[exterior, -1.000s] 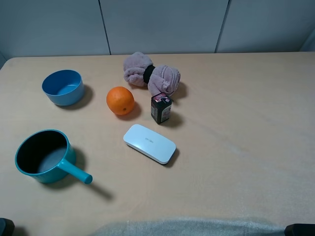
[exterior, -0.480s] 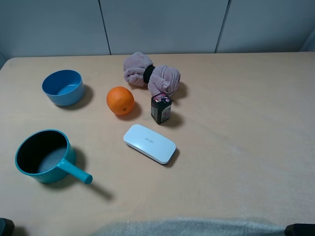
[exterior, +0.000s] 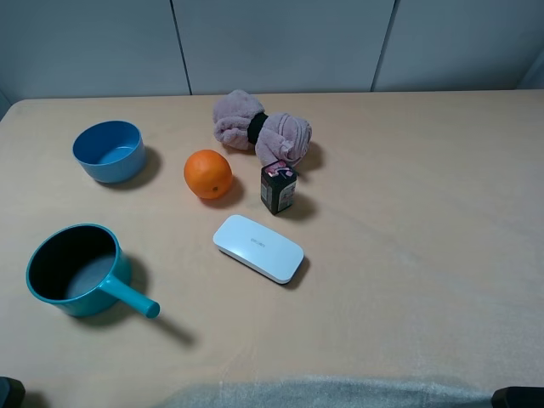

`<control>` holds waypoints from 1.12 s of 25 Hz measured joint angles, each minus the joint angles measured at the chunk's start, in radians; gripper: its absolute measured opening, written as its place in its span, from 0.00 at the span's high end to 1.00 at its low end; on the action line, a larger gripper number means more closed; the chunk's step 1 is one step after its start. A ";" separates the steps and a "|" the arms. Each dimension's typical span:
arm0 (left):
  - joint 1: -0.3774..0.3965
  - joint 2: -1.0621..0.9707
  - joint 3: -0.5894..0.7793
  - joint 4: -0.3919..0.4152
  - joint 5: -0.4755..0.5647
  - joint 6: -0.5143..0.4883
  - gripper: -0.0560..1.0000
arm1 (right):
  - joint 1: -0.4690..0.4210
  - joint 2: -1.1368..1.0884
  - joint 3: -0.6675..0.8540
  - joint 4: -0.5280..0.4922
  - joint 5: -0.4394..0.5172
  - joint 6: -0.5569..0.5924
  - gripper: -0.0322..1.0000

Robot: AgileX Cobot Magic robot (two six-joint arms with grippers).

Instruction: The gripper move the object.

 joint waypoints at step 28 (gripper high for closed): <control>0.000 0.000 0.000 0.000 0.000 0.000 0.01 | 0.046 -0.081 0.017 0.023 0.033 -0.055 0.32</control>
